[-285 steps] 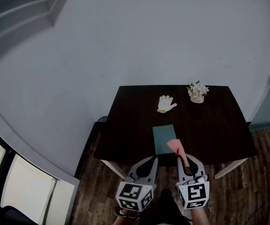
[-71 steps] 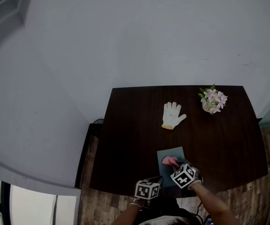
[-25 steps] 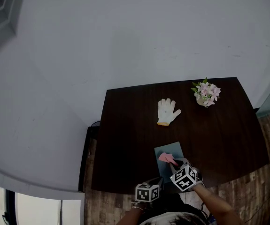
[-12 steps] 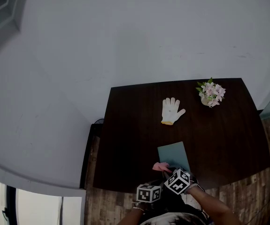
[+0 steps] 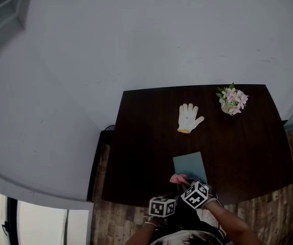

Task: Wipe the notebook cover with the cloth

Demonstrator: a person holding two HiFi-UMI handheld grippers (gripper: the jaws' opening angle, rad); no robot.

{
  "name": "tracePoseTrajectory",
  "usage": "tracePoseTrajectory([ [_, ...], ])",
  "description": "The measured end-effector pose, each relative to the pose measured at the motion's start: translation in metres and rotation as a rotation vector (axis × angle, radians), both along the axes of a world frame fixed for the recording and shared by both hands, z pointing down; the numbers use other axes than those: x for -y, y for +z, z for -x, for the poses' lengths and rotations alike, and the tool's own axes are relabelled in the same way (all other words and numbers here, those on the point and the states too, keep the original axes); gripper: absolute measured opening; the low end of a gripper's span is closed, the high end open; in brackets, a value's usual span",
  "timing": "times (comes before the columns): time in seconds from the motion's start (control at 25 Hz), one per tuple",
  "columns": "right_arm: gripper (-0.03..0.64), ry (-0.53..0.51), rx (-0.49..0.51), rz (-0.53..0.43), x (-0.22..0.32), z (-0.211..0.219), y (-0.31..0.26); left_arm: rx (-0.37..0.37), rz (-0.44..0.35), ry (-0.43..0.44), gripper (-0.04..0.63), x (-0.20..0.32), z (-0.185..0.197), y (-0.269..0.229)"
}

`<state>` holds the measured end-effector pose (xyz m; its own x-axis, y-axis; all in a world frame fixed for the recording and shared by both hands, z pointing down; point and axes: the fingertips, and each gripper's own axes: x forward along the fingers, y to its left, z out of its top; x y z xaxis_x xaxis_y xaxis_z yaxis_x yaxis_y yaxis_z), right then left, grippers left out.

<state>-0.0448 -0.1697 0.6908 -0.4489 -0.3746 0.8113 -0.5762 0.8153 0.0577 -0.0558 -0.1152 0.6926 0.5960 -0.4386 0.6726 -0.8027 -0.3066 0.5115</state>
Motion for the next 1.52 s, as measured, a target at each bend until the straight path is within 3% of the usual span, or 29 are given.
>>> tracePoseTrajectory([
  [1.52, 0.046, 0.216, -0.071, -0.02, 0.012, -0.11, 0.004, 0.007, 0.011, -0.028, 0.018, -0.001, -0.001, 0.003],
])
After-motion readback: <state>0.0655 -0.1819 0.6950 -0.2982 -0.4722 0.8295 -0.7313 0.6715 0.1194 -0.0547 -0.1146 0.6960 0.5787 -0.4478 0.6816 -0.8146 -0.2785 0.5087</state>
